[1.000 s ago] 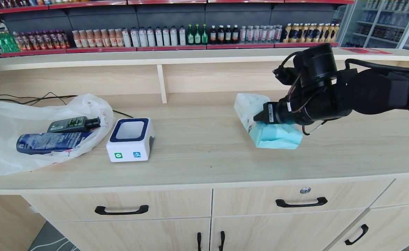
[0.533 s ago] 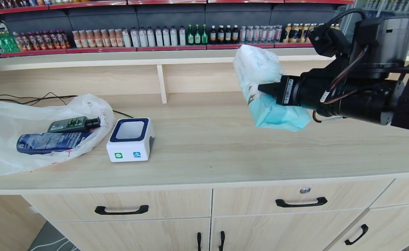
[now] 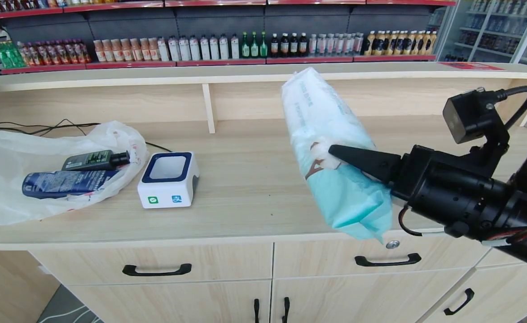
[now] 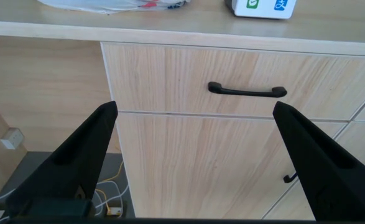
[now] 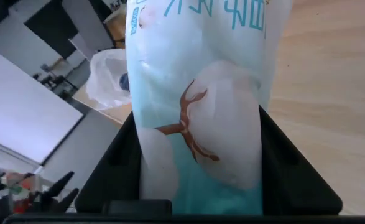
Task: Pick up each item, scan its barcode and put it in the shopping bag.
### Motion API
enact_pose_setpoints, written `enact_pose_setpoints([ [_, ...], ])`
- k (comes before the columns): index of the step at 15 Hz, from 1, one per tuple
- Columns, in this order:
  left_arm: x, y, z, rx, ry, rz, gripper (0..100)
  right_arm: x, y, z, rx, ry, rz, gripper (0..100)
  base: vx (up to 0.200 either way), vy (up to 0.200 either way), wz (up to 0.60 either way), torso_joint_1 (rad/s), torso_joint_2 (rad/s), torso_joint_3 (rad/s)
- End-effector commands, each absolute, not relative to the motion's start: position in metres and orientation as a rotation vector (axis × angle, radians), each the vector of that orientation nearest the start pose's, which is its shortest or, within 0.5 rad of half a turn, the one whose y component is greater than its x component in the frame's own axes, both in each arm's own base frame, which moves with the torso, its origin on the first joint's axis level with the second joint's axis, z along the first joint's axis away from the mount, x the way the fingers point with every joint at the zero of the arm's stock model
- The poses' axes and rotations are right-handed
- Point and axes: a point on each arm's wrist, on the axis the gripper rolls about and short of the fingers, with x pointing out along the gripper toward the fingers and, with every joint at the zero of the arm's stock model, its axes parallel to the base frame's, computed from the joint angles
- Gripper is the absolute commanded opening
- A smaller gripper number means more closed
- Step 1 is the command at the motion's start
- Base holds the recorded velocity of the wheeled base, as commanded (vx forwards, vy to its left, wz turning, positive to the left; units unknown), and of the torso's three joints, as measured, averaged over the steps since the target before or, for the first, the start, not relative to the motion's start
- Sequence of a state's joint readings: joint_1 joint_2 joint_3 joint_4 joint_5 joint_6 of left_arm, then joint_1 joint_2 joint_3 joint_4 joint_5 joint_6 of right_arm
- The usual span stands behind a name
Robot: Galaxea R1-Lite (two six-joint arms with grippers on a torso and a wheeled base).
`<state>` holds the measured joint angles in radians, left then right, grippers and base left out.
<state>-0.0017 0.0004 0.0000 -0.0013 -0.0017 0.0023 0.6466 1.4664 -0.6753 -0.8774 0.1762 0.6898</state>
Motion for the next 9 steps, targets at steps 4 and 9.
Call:
enact_pose_setpoints([
  [4,-0.023,0.000,0.076,0.003,-0.002,-0.003,100,0.193,0.147,0.250,1.229,0.428,0.862,0,0.000,0.000,0.00,0.000,0.00,0.000],
  [9,-0.023,0.000,0.076,0.003,-0.002,-0.003,100,0.192,0.149,0.238,1.644,0.655,0.894,0,0.000,0.000,0.00,0.000,0.00,0.000],
])
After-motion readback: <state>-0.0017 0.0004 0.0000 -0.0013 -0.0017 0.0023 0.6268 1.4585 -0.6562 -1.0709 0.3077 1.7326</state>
